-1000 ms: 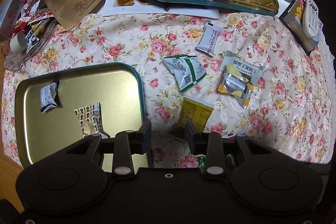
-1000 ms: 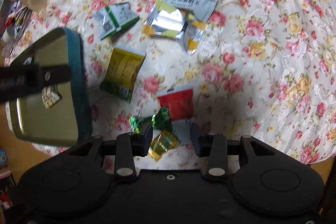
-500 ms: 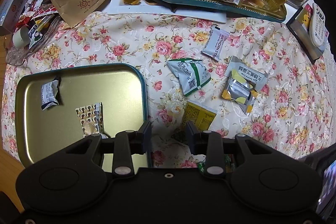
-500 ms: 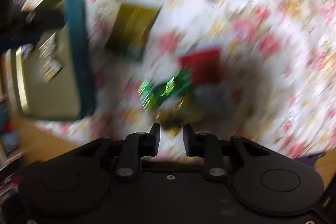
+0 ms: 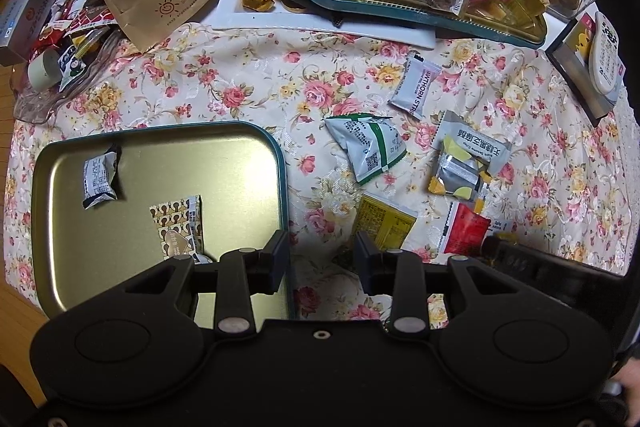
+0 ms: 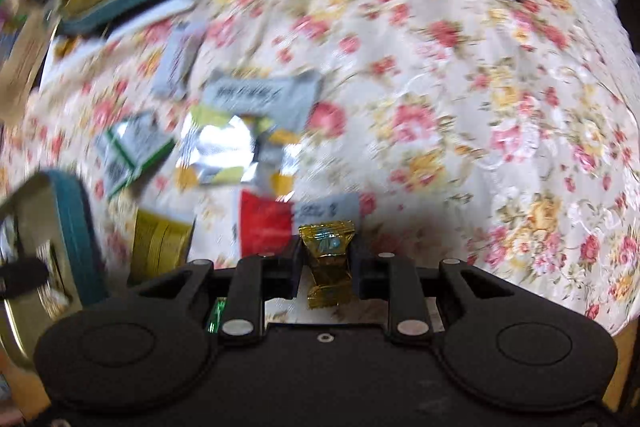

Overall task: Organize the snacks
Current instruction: 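Close the right tool on the gold-wrapped candy, then lift the gold candy with the right tool while the left tool approaches the yellow packet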

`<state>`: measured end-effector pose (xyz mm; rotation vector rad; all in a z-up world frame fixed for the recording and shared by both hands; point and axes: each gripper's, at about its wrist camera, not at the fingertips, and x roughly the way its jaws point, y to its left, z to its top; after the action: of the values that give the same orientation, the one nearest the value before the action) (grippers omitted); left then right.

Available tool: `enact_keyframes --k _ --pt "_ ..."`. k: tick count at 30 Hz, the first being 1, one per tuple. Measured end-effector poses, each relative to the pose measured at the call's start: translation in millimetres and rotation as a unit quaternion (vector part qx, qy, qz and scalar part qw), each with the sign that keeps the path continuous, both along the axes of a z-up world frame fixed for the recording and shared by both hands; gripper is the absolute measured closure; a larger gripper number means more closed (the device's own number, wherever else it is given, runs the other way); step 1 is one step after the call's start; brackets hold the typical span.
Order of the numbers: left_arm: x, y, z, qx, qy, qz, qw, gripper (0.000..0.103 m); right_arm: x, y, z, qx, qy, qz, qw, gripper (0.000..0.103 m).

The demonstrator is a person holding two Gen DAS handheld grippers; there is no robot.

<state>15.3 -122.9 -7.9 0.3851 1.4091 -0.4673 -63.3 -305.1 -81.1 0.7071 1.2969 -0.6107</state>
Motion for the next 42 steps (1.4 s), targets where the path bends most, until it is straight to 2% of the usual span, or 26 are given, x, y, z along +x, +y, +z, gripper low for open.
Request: enact_keyframes --k 3,6,9,19,20,21,22,25,30,36,42 --pt "0 0 0 -0.002 0.001 -0.001 1.0000 0.059 -4 -11 6 0.002 -0.006 -0.022 1.000 0.075" --pt "-1 -1 1 -0.003 0.001 -0.003 1.0000 0.059 -8 -27 16 0.028 -0.017 -0.031 0.999 0.072" --pt "-1 -3 0 -0.002 0.002 -0.004 1.0000 0.059 -9 -30 16 0.046 -0.009 -0.034 0.998 0.070" --pt "-7 -12 -6 0.002 0.007 -0.018 0.9998 0.059 -4 -2 -6 0.028 0.036 0.009 0.999 0.070" --pt "-7 -12 -7 0.002 0.008 -0.020 0.9998 0.059 -4 -1 -7 0.027 0.040 0.011 0.999 0.070" --pt "-8 -13 -7 0.003 0.008 -0.021 0.9997 0.059 -4 0 -8 0.026 0.042 0.013 0.999 0.079" --pt "-9 -14 -8 0.004 0.009 -0.022 0.9997 0.059 -4 1 -9 0.025 0.047 0.017 0.998 0.082" --pt "-11 -16 -10 0.002 0.015 -0.024 0.9996 0.059 -4 5 -14 0.023 0.053 0.020 0.998 0.082" --pt "-17 -22 -17 0.015 0.010 -0.036 0.9992 0.059 -13 -10 10 0.039 0.017 -0.001 0.999 0.082" --pt "-23 -27 -34 0.019 0.028 -0.044 0.9985 0.059 -16 -23 52 0.046 -0.046 -0.018 0.998 0.082" --pt "-31 -36 -46 0.021 0.008 -0.053 0.9984 0.059 -20 -37 87 0.044 -0.091 -0.046 0.994 0.082"
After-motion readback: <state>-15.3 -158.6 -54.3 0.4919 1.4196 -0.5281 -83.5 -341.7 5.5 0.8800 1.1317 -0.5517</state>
